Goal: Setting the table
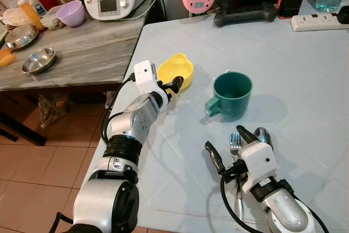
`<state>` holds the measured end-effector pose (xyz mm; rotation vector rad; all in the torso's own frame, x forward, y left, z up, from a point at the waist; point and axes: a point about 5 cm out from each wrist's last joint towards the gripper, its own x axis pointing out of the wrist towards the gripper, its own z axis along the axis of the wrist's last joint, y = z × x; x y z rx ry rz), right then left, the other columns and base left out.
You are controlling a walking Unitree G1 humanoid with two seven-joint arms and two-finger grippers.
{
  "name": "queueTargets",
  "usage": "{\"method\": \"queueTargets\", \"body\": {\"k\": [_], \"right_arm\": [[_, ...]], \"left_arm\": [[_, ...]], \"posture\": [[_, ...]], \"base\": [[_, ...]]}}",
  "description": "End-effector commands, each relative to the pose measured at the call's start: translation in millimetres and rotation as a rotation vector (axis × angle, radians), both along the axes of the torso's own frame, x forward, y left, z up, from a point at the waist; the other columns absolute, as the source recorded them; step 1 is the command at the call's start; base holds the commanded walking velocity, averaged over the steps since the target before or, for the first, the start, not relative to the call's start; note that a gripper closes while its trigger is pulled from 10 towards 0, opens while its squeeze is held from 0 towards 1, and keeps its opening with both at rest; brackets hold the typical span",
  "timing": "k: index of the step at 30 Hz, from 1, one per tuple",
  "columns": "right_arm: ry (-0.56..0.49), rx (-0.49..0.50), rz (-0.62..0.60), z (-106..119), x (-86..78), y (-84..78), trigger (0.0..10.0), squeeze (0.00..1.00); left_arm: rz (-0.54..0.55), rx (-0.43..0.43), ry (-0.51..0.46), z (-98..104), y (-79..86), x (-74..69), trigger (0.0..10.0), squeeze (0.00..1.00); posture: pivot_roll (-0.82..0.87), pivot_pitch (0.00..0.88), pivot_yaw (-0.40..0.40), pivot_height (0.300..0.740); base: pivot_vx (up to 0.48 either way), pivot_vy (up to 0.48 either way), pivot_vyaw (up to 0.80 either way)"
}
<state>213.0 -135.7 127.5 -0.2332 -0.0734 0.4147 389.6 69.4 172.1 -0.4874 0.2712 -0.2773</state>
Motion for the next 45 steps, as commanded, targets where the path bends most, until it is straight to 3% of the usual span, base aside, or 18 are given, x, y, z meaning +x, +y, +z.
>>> {"method": "queueTargets", "body": {"k": [1,7,22,45], "right_arm": [[-0.024,0.012,0.024,7.9,-0.4,4.4,10.0,0.0],[-0.03,0.003,0.035,10.2,2.8,6.1,10.0,0.0],[-0.033,-0.01,0.064,8.9,4.5,12.5,10.0,0.0],[-0.028,-0.01,0.074,6.1,6.2,15.1,10.0,0.0]], "left_arm": [[0.038,0.01,0.031,-7.3,11.4,1.7,0.0,0.0],[0.076,0.004,0.071,-14.0,17.3,3.4,0.0,0.0],[0.134,-0.117,0.177,-26.6,24.5,2.9,0.0,0.0],[0.175,-0.16,0.21,-33.1,31.2,1.6,0.0,0.0]], "posture": [[-0.34,0.179,0.242,0.74],[-0.33,0.175,0.232,0.74],[-0.32,0.169,0.227,0.74],[-0.31,0.161,0.225,0.74]], "base": [[0.0,0.0,0.0],[0.0,0.0,0.0],[0.0,0.0,0.0],[0.0,0.0,0.0]]}}
